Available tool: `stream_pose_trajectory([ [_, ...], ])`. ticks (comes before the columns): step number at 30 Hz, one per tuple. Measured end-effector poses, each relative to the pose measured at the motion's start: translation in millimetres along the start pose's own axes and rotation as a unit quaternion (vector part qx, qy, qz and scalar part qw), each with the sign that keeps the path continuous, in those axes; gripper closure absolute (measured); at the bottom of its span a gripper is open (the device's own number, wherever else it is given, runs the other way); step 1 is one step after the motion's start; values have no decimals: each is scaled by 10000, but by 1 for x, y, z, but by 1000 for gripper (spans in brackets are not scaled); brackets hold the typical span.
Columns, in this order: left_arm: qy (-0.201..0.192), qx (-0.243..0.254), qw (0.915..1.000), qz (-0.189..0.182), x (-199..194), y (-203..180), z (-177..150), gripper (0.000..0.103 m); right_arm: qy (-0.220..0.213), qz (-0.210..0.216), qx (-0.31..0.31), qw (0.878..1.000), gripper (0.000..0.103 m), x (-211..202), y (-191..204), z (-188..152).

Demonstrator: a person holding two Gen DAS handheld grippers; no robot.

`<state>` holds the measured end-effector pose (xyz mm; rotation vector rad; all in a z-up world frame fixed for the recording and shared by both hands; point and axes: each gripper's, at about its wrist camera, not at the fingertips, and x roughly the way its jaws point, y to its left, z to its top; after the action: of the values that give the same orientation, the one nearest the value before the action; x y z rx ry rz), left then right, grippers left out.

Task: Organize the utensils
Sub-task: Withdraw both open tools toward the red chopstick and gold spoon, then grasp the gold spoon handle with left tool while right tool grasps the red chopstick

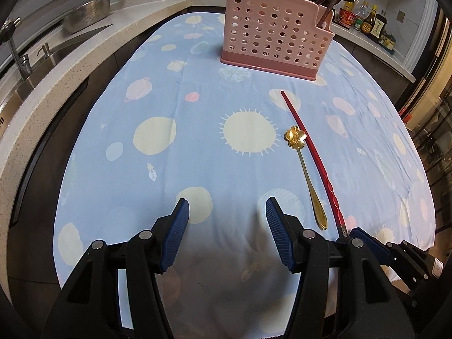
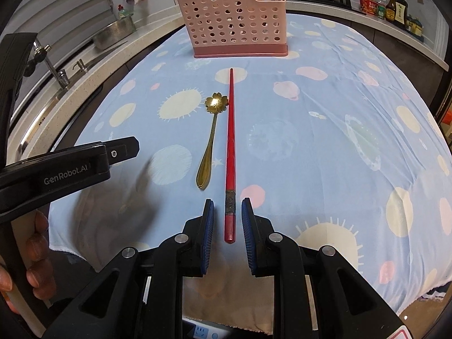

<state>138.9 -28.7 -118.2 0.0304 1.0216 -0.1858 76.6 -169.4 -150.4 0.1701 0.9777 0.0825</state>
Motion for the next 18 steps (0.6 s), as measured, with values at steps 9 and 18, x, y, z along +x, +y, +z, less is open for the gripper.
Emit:
stream_pose_trajectory([
  [9,108,132,9998,-121,7,-13,-1,47,-21,-84,76,9999,96,2,-11,1],
  [18,261,296,9978,-526,18,-38,-2,39,-90,-149,365,9992,96,-3,-29,3],
])
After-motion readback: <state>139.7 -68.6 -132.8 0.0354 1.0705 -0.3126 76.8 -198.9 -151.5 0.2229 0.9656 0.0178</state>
